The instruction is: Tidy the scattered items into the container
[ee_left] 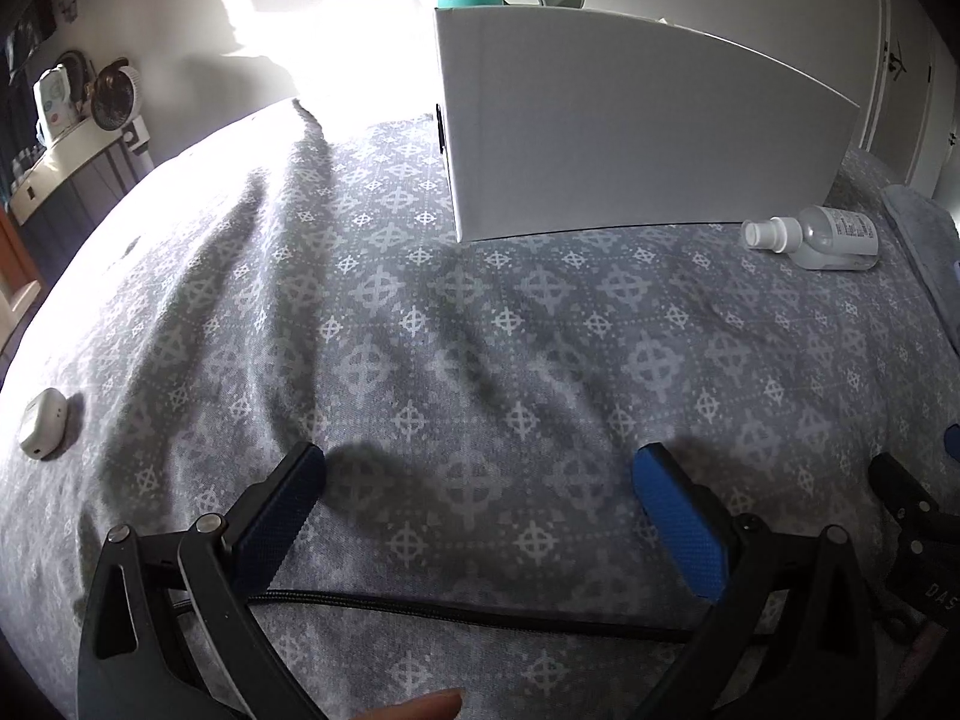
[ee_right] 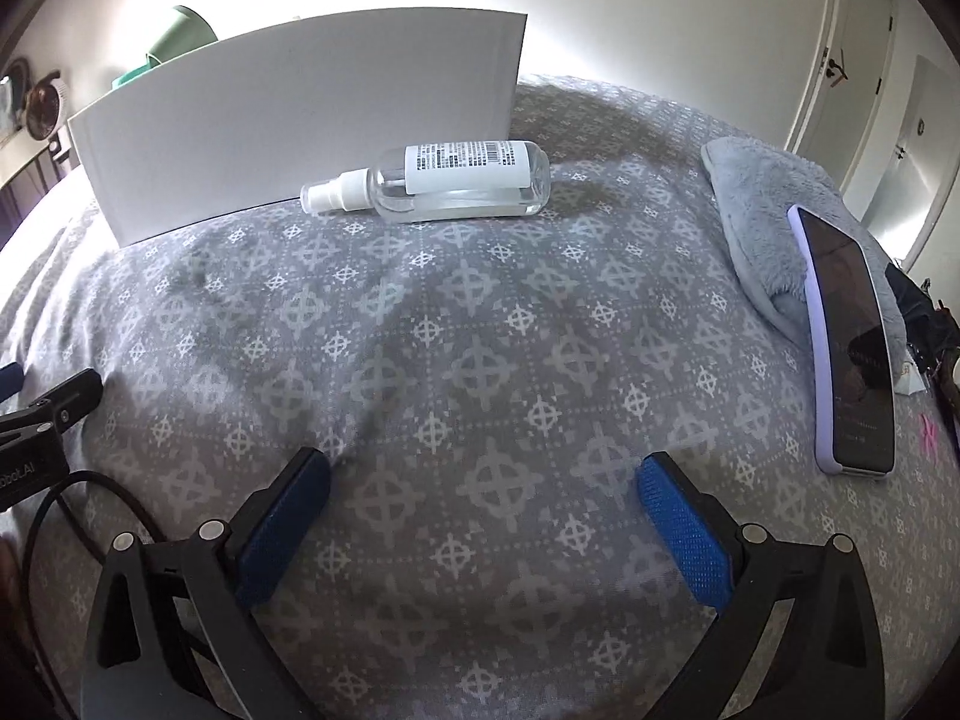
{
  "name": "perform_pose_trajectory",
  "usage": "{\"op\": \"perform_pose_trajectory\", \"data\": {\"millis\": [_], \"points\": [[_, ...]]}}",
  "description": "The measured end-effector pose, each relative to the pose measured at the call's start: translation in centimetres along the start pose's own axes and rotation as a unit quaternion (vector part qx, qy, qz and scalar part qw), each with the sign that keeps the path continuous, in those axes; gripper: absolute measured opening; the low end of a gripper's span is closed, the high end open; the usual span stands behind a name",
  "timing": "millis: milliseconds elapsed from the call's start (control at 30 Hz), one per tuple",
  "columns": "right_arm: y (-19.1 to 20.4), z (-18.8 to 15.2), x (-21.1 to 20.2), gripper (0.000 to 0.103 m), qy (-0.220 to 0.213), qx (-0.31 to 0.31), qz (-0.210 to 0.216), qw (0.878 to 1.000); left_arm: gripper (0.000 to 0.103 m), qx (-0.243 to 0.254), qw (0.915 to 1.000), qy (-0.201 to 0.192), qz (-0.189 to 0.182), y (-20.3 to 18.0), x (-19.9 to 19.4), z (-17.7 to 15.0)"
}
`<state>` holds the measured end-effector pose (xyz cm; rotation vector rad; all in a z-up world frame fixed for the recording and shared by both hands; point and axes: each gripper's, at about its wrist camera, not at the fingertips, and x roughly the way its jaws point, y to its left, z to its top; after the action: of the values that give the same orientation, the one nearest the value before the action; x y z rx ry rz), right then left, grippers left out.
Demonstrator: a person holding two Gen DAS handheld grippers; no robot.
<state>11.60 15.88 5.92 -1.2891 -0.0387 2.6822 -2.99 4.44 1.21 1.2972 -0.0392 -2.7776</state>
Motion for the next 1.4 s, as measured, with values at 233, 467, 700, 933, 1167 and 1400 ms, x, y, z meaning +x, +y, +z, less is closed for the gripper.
{"op": "perform_pose_trajectory", "data": {"millis": [233, 467, 700, 933, 1167, 1400], "points": [[0.0, -0.1, 0.2, 0.103, -0.001, 0.0, 0.002, 1.0, 0.103, -0.001, 1.0, 0.0, -0.001, 0.1, 0.1, 0.1], [0.0, -0.1, 0.2, 0.103, -0.001, 0.0, 0.002, 1.0, 0.103, -0.001, 1.0, 0.0, -0.001, 0.0, 0.1, 0.1], [0.0, -0.1, 0.3, 0.103, -0.001, 0.0, 0.002, 1.0, 0.103, -0.001, 1.0, 0.0, -0.002, 0.2, 0.1, 0.2], [0.0, -0.1, 0.2, 0.103, -0.001, 0.0, 0.002, 1.0, 0.103, -0.001, 1.0, 0.0, -0.001, 0.1, 0.1, 0.3], [0.1, -0.1, 0.2, 0.103, -0.001, 0.0, 0.002, 1.0, 0.103, -0.002, 1.0, 0.0, -0.003, 0.0, -0.1, 0.4], [0.1, -0.1, 0.1, 0.103, -0.001, 0.0, 0.002, 1.0, 0.103, 0.001, 1.0, 0.002, 0.004, 0.5, 0.6, 1.1]]}}
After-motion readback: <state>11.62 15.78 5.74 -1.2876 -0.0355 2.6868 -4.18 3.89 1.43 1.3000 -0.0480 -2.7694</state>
